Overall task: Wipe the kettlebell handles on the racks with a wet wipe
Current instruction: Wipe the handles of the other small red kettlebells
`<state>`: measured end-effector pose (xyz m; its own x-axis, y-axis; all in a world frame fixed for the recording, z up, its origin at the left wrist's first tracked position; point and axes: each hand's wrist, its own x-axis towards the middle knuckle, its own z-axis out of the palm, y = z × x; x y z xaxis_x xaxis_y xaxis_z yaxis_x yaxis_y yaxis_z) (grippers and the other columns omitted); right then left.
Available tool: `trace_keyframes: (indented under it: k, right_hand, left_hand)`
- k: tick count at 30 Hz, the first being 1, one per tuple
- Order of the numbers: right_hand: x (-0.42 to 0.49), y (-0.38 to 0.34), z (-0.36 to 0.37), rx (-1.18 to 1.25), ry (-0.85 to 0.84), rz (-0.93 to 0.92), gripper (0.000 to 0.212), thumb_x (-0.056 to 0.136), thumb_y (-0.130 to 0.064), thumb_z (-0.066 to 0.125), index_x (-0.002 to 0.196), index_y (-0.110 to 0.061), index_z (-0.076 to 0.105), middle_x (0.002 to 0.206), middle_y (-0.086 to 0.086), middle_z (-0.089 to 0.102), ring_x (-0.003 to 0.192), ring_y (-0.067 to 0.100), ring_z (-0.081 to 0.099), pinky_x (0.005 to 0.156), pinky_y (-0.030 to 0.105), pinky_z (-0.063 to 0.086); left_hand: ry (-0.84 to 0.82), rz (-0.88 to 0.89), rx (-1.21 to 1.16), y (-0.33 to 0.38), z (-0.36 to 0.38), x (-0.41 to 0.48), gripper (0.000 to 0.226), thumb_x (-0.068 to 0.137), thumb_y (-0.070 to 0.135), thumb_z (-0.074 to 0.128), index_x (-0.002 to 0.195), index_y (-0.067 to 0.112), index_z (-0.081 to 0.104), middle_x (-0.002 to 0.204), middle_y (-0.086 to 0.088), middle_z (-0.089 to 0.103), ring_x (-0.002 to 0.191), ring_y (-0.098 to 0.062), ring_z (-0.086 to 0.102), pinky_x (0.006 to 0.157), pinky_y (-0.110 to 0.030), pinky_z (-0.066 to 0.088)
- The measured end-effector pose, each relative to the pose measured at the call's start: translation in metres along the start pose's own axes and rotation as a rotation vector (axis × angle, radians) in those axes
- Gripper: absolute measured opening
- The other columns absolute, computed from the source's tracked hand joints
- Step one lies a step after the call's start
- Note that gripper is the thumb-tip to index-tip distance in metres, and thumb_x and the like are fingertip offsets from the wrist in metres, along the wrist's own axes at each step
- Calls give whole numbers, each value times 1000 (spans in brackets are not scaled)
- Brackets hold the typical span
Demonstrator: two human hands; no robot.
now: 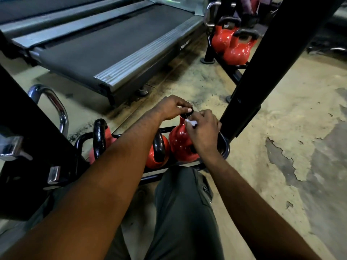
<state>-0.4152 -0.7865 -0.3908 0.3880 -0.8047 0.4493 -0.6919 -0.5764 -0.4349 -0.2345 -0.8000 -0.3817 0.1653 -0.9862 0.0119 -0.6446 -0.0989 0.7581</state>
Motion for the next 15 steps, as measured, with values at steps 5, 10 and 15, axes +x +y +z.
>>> trace_keyframes:
  k: [5,10,15]
  right_hand:
    - [-9,-6,4,-304,-8,-83,27,70,-24,69,98,-26,68,109,5,55,102,29,50,92,47,35]
    - [-33,5,-7,8,10,1,14,82,-35,62,94,-32,70,114,-9,60,112,14,53,111,47,24]
    - [-18,14,-14,729,-183,451,13,92,-36,57,97,-28,65,99,-10,71,94,10,66,88,37,52]
  left_hand:
    - [8,-23,32,3,-2,-1,27,87,37,72,113,28,74,114,10,72,107,-6,64,97,-25,47]
    - [106,-36,31,7,1,-12,28,91,37,68,116,28,72,117,8,71,100,-7,64,82,-19,42]
    - [219,29,-36,10,18,-32,28,91,37,67,117,27,72,125,7,68,114,-6,61,103,-27,46]
